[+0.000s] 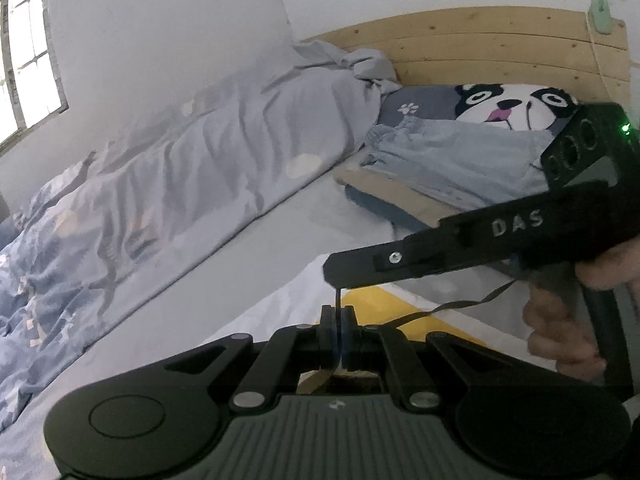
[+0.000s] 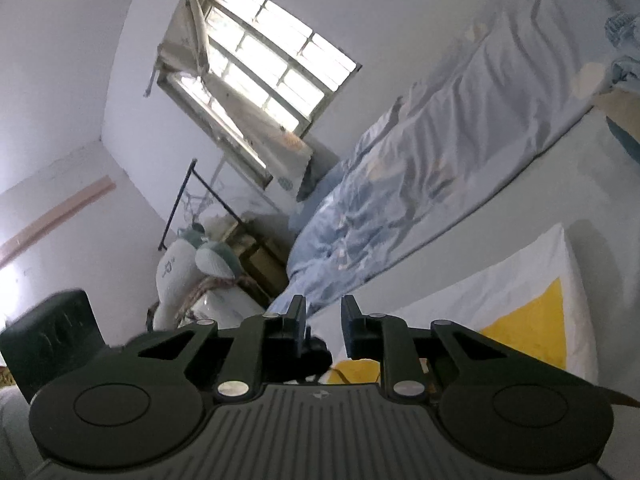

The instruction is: Lace up shoes with both hands

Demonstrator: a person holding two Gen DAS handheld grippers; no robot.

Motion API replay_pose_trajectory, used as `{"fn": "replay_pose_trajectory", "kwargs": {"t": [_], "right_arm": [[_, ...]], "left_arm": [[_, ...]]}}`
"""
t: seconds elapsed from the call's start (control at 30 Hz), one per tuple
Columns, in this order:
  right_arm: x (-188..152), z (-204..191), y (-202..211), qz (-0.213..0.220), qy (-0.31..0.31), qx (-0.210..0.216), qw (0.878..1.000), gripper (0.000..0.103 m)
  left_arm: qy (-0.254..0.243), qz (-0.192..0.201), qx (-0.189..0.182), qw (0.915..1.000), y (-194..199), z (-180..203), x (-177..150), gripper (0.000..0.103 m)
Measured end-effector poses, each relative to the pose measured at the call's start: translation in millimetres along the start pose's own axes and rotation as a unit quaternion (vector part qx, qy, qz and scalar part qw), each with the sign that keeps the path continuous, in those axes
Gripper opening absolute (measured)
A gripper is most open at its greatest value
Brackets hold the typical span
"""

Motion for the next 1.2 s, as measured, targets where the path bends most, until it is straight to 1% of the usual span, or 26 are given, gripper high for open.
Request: {"fn": "replay_pose_trajectory", "kwargs": {"t": [0.13,0.17,0.2,0.27,0.3,0.5,0.63,0.8,1.2], "right_arm": [[1.1,-1.9,-1.1,0.004,0.0,0.007,1.0,0.02],[1.3,-2.2,-0.6,0.004,0.0,0.009,1.0,0.019],[1.2,-2.5,-0.5,0.004,0.0,0.012,1.0,0.013],[0.6,-3.0,-1.3,0.003,0.002,0.014,1.0,0.011],[0.9,-3.4,-0.9,0.004,0.003,0.015,1.0,0.007],[0.8,-5.3,-2.5,0.002,0.005,0.016,1.0,0.003],[1.6,-7.4,-4.0,0.007,0.008,0.012,1.0,0.002],[3.6,-4.5,-2.8,0.017,-0.004,0.011,1.0,0.002],[7.7,0.7,-0.9,0.026,-0.014,0.012,0.999,0.002]], "left_arm": [[-0.004,-0.001,-0.005,1.0,2.0,2.2,-0.3,0.001],[-0.003,-0.002,-0.004,1.0,1.5,2.0,0.2,0.001],[-0.002,-0.002,-0.003,1.0,1.5,1.0,0.8,0.001],[0.0,-0.001,-0.002,1.0,0.7,0.2,1.8,0.001],[-0.001,0.0,-0.003,1.0,0.6,0.5,2.2,0.001],[0.002,-0.001,-0.006,1.0,0.2,0.6,3.5,0.001],[0.004,-0.001,-0.006,1.0,-0.3,0.7,4.6,0.002],[0.012,-0.006,-0.012,0.9998,-0.8,1.4,4.2,0.01],[0.023,0.004,-0.011,0.9997,0.4,0.1,8.0,0.01]]}}
Point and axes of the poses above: each gripper's, at about its wrist camera, not at the fingertips, and y roughly against the way its jaws point, z to its right, x to its top, the point moved 6 cm from there along -y, roughly the way its jaws point, and after that the axes turned 11 degrees about y, right-handed, at the moved point
